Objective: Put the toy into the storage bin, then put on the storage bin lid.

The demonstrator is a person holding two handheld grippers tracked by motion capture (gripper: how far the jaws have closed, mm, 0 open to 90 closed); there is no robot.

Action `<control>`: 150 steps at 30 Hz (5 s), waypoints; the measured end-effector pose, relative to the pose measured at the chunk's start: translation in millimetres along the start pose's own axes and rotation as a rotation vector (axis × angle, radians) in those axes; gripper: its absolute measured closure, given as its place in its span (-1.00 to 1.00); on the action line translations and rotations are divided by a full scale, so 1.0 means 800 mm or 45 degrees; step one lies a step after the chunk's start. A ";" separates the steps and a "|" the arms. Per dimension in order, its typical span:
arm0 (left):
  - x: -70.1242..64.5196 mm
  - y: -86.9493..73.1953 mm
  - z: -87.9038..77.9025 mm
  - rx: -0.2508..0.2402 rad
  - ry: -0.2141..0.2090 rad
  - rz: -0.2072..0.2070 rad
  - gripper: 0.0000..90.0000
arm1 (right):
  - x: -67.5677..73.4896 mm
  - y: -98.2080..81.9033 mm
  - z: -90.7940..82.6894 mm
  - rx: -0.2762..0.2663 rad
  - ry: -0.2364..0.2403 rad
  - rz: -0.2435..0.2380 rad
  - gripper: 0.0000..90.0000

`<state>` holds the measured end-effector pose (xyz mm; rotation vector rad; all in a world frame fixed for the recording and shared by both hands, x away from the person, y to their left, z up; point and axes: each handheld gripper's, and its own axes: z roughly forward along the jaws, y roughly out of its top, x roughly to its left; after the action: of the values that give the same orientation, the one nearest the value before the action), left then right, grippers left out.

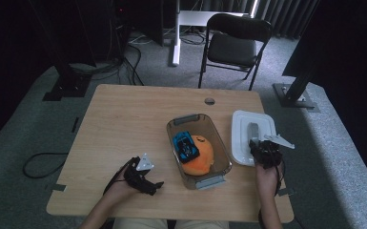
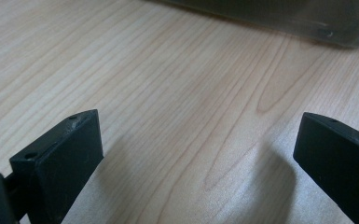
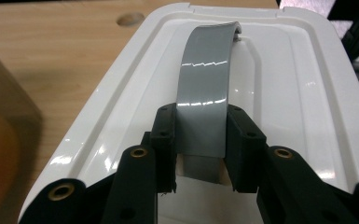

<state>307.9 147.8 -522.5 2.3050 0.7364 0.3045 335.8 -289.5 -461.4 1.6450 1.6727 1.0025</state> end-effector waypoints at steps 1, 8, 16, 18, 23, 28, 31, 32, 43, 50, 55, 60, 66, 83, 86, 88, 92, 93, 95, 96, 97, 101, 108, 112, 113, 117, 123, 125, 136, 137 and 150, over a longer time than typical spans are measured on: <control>0.000 -0.001 0.001 0.003 0.001 0.002 -0.96 | 0.002 0.004 -0.006 -0.015 0.008 -0.003 0.51; 0.002 -0.003 0.000 -0.007 0.004 0.003 -0.96 | 0.015 0.030 -0.042 -0.109 0.038 -0.030 0.51; 0.003 -0.003 0.000 -0.005 0.010 -0.003 -0.96 | 0.035 0.045 -0.070 -0.145 0.121 -0.041 0.51; 0.003 -0.003 0.000 -0.005 0.010 -0.003 -0.95 | 0.041 0.046 -0.075 -0.158 0.146 -0.050 0.51; 0.003 -0.003 0.000 -0.005 0.013 -0.007 -0.95 | 0.057 0.048 -0.087 -0.173 0.217 -0.069 0.51; 0.003 -0.003 0.000 -0.008 0.017 -0.011 -0.96 | 0.083 0.046 -0.100 -0.169 0.300 -0.114 0.51; 0.003 -0.003 0.000 -0.008 0.021 -0.011 -0.95 | 0.099 0.045 -0.104 -0.157 0.344 -0.150 0.51; 0.003 -0.003 0.000 -0.009 0.023 -0.010 -0.96 | 0.105 0.044 -0.105 -0.153 0.363 -0.159 0.51; 0.002 -0.003 0.000 -0.008 0.026 -0.017 -0.95 | 0.150 0.034 -0.096 -0.090 0.485 -0.238 0.51; 0.001 -0.004 0.000 -0.007 0.035 -0.025 -0.95 | 0.169 0.029 -0.090 -0.055 0.538 -0.270 0.51; 0.001 -0.004 -0.001 -0.007 0.036 -0.025 -0.95 | 0.179 0.025 -0.087 -0.031 0.553 -0.285 0.51; 0.001 -0.004 -0.001 -0.007 0.037 -0.024 -0.96 | 0.185 0.021 -0.086 -0.019 0.565 -0.295 0.51; 0.000 -0.004 -0.001 -0.007 0.037 -0.026 -0.95 | 0.190 0.018 -0.084 -0.012 0.558 -0.314 0.51; 0.000 -0.004 -0.001 -0.007 0.038 -0.034 -0.95 | 0.199 0.010 -0.074 0.049 0.521 -0.345 0.51; 0.000 -0.004 -0.001 -0.007 0.039 -0.034 -0.96 | 0.199 0.010 -0.074 0.059 0.521 -0.351 0.51; 0.000 -0.004 -0.001 -0.007 0.039 -0.036 -0.95 | 0.198 0.011 -0.073 0.059 0.530 -0.350 0.51; 0.000 -0.004 -0.001 -0.009 0.039 -0.037 -0.95 | 0.196 0.011 -0.073 0.056 0.541 -0.343 0.46; 0.000 -0.004 -0.001 -0.008 0.039 -0.036 -0.95 | 0.194 0.012 -0.073 0.055 0.560 -0.332 0.42; 0.000 -0.004 -0.001 -0.010 0.038 -0.038 -0.95 | 0.192 0.012 -0.072 0.061 0.573 -0.322 0.36; 0.000 -0.004 -0.001 -0.011 0.039 -0.040 -0.95 | 0.191 0.012 -0.072 0.060 0.582 -0.311 0.29; 0.000 -0.004 -0.001 -0.011 0.039 -0.040 -0.95 | 0.190 0.012 -0.073 0.057 0.592 -0.306 0.24; 0.000 -0.004 -0.001 -0.010 0.039 -0.038 -0.95 | 0.189 0.014 -0.077 0.031 0.591 -0.308 0.04; 0.002 -0.004 -0.001 -0.019 0.024 -0.061 -0.95 | 0.179 0.021 -0.085 -0.030 0.595 -0.321 -0.30; 0.002 -0.003 0.000 -0.018 0.026 -0.058 -0.95 | 0.166 0.024 -0.087 -0.058 0.581 -0.305 -0.44; 0.002 -0.003 0.000 -0.017 0.024 -0.059 -0.95 | 0.161 0.025 -0.088 -0.056 0.584 -0.303 -0.55; 0.002 -0.002 0.000 -0.018 0.024 -0.060 -0.95 | 0.146 0.027 -0.088 -0.060 0.569 -0.312 -0.71; 0.002 0.003 -0.001 -0.024 0.039 -0.058 -0.95 | 0.124 0.029 -0.085 -0.101 0.509 -0.323 -0.71; 0.002 0.005 -0.001 -0.024 0.044 -0.056 -0.95 | 0.117 0.029 -0.084 -0.123 0.477 -0.319 -0.71; 0.004 0.012 0.005 0.001 0.064 -0.096 -0.95 | 0.071 0.039 -0.068 -0.209 0.378 -0.260 -0.73; 0.004 0.012 0.005 -0.003 0.073 -0.099 -0.95 | 0.067 0.039 -0.066 -0.207 0.369 -0.255 -0.73; 0.002 0.027 0.006 -0.048 0.094 -0.127 -0.95 | 0.025 0.012 -0.023 -0.124 0.218 -0.222 -0.73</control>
<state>320.1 132.9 -511.1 2.2235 0.8722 0.3565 324.4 -272.2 -441.5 1.3573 1.8128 1.1444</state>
